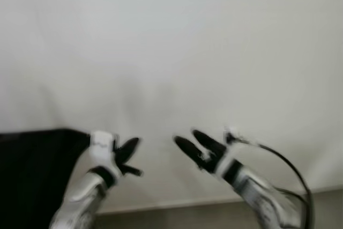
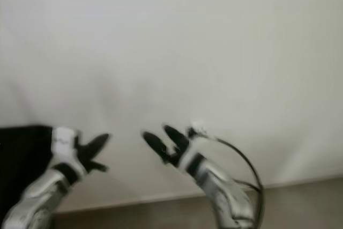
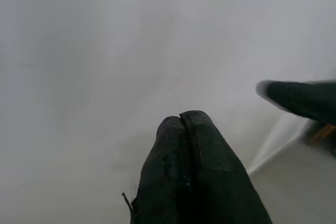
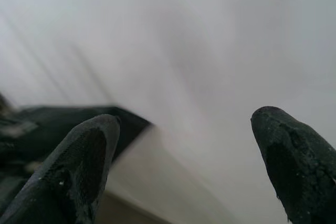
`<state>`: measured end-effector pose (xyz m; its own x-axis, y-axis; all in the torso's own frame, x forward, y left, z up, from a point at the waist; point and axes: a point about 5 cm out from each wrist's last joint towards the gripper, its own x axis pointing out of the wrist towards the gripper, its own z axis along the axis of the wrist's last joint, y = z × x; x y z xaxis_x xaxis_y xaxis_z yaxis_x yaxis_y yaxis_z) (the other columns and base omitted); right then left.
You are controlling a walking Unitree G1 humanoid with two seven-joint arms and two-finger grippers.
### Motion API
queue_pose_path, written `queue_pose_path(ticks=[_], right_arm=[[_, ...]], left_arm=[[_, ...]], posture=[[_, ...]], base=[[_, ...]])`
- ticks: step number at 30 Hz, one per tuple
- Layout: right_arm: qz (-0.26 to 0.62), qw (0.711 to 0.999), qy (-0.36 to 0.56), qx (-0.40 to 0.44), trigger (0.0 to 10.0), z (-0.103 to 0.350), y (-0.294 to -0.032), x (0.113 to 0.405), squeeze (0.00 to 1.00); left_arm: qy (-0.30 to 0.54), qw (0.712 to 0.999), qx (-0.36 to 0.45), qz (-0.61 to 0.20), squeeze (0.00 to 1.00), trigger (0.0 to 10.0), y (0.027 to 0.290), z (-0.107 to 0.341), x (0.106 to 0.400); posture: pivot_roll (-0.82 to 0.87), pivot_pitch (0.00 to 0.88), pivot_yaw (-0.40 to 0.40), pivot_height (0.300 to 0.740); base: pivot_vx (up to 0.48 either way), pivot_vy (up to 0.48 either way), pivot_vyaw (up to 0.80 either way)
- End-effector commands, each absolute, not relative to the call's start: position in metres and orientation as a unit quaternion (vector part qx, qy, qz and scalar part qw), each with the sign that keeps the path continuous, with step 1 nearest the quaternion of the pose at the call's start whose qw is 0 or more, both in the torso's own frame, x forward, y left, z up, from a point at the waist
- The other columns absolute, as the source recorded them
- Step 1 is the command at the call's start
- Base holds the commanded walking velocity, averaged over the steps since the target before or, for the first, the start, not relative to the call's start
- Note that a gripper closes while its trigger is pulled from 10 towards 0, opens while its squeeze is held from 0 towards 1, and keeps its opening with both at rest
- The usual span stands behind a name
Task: Building children table
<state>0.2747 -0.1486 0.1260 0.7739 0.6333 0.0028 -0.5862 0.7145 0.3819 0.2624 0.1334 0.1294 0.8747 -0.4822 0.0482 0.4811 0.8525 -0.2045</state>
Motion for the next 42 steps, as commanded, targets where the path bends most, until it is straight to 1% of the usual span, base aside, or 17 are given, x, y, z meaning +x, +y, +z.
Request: queue_pose_path(ticks=[1, 42], right_arm=[[0.363, 0.913, 0.049, 0.18, 10.0, 0.1314, -0.1351, 0.2743, 0.0], [0.388, 0.901, 0.053, 0.187, 10.0, 0.1287, -0.1325, 0.2707, 0.0]], left_arm=[[0.01, 0.968, -0.098, -0.231, 0.0, 10.0, 0.1456, 0.1261, 0.2618], [0.014, 0.967, -0.089, -0.238, 0.0, 10.0, 0.1437, 0.1239, 0.2591]], posture=[[-0.06, 0.0, -0.024, 0.74], [-0.06, 0.0, -0.023, 0.74]], base=[[0.0, 0.0, 0.77], [0.0, 0.0, 0.78]])
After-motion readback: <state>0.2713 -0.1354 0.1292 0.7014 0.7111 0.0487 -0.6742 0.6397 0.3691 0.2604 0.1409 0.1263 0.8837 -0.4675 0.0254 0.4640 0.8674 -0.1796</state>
